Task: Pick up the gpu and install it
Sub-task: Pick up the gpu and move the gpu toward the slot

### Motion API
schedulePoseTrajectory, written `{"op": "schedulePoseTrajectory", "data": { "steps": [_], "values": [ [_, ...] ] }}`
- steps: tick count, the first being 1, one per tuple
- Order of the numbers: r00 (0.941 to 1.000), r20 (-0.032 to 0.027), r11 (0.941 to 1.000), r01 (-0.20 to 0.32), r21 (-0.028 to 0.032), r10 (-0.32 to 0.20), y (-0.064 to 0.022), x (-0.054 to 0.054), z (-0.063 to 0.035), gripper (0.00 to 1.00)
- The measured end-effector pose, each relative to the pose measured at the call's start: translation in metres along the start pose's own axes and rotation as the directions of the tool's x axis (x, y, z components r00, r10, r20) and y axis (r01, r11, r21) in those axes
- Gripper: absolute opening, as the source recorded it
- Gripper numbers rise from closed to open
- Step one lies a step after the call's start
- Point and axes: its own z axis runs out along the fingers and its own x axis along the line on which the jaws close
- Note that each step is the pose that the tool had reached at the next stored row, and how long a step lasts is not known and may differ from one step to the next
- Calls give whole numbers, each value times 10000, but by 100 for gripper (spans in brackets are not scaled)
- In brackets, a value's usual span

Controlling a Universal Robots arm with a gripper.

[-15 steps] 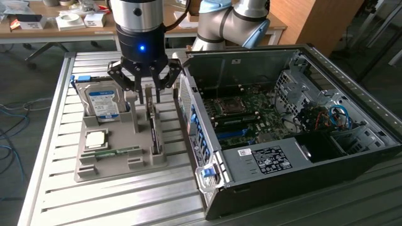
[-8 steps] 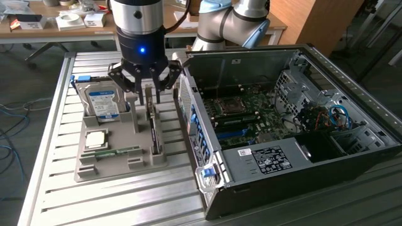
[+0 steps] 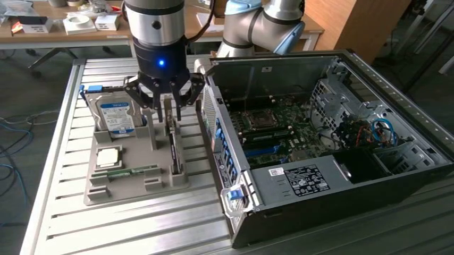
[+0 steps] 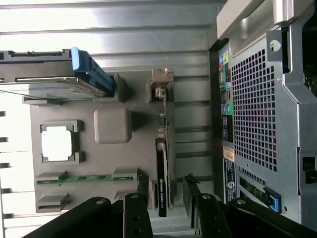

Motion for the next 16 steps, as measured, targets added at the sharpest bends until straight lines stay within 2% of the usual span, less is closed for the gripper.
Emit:
{"op": "schedulePoseTrajectory", "data": {
  "steps": [7, 13, 16],
  "values": [
    [10000, 2, 10000, 0, -1, 0, 0, 0, 3, 42],
    [10000, 2, 10000, 0, -2, 0, -3, 2, 78, 42],
    [10000, 1, 10000, 0, 0, 0, -4, 2, 80, 42]
  ]
}}
